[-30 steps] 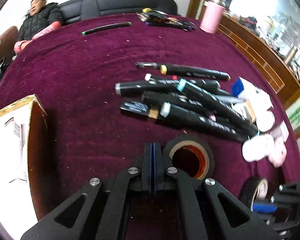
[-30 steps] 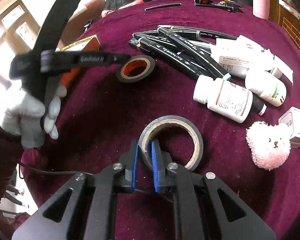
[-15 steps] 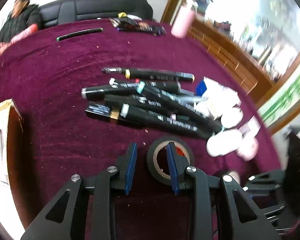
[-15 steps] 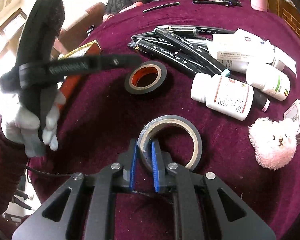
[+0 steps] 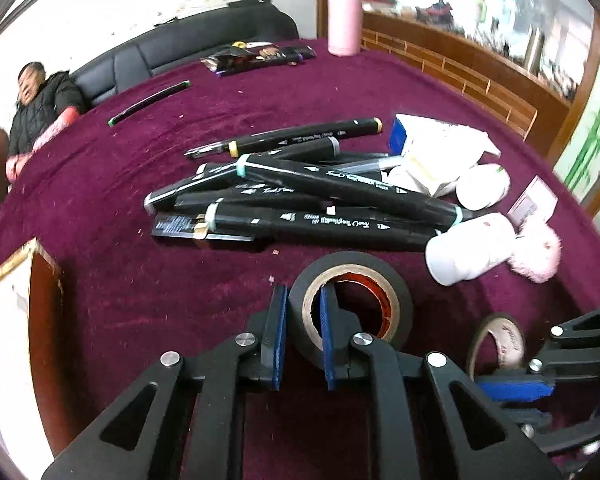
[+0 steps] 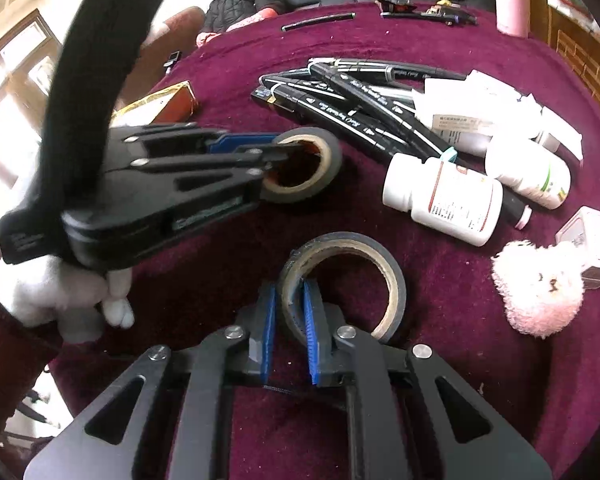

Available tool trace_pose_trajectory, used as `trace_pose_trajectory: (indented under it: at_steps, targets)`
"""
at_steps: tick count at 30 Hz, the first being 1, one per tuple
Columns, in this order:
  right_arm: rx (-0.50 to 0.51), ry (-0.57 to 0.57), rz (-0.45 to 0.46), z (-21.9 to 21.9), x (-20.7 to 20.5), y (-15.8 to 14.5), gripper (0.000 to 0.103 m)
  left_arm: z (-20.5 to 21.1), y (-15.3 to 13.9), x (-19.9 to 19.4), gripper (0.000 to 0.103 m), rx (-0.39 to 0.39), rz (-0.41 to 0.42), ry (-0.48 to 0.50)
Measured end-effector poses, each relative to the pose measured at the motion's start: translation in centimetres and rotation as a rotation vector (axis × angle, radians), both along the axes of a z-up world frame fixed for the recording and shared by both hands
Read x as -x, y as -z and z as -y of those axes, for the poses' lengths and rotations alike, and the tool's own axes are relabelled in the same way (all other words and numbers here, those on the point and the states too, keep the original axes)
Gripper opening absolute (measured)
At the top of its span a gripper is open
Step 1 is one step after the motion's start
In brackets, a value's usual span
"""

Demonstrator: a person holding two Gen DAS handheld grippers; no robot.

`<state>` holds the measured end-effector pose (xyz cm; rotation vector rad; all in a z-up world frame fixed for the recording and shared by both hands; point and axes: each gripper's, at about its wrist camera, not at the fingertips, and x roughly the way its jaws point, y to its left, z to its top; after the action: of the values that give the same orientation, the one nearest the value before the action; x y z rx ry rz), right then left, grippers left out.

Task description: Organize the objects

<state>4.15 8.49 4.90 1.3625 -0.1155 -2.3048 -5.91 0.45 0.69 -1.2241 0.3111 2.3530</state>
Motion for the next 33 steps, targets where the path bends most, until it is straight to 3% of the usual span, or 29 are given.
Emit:
trace_pose_trajectory:
  at_steps: [5,8,13,16,19,24,29,33]
  targets:
    - [0.025,0.017,-0.053,0.2,-1.7,-2.3,0.007,5.0,-3.2,-2.5,0.011,-0.116,-0.031,-0.077]
    - [0.043,-0.007,-0.08,1.3,-0.7,-4.2,0.007,9.4,-5.9,-3.8,0.011,-0.167,-0.062,-0.135]
    - [0.08,-0.11,-0.14,5.8,0.4,-7.5,0.007,18.0,-9.7,-4.3,0.012,-0.163,-0.149,-0.262]
    - [0.086,-0.181,-0.169,9.7,0.9,-9.6,0.007,22.6,-10.6,-3.6,0.012,-0.144,-0.167,-0.336]
    - [0.077,-0.242,-0.174,14.5,2.3,-10.0,0.007,26.5,-10.1,-1.9,0.012,-0.104,-0.161,-0.402]
    - [0.086,-0.311,-0.086,22.6,6.8,-8.7,0.008,30.7,-7.6,2.3,0.012,-0.078,-0.105,-0.463]
    - [0.066,-0.308,0.022,29.1,11.8,-5.6,0.008,33.6,-3.9,6.3,0.012,-0.088,-0.025,-0.524]
    - [0.015,-0.284,0.064,31.9,14.5,-2.9,0.008,35.3,-1.9,7.9,0.012,-0.11,0.021,-0.564]
